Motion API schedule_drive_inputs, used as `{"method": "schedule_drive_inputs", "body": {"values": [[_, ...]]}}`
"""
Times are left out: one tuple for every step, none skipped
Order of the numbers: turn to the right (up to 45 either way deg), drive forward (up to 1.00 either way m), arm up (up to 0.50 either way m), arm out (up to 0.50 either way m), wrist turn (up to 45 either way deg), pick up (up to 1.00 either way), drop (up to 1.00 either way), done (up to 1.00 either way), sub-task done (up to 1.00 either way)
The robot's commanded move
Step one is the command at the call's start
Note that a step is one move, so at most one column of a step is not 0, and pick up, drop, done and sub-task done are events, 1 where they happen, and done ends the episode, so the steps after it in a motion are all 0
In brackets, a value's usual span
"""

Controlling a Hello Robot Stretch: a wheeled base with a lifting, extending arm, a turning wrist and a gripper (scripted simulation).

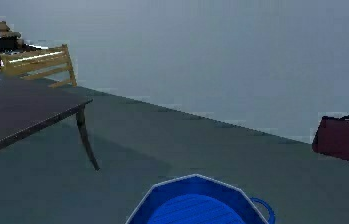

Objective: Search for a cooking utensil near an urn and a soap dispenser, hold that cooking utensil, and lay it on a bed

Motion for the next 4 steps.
{"method": "schedule_drive_inputs", "body": {"values": [[0.0, 1.00, 0.00, 0.00, 0.0, 0.00, 0.00, 0.00, 0.00], [0.0, 0.40, 0.00, 0.00, 0.0, 0.00, 0.00, 0.00, 0.00], [39.0, 0.00, 0.00, 0.00, 0.0, 0.00, 0.00, 0.00, 0.00], [0.0, 0.25, 0.00, 0.00, 0.0, 0.00, 0.00, 0.00, 0.00]]}}
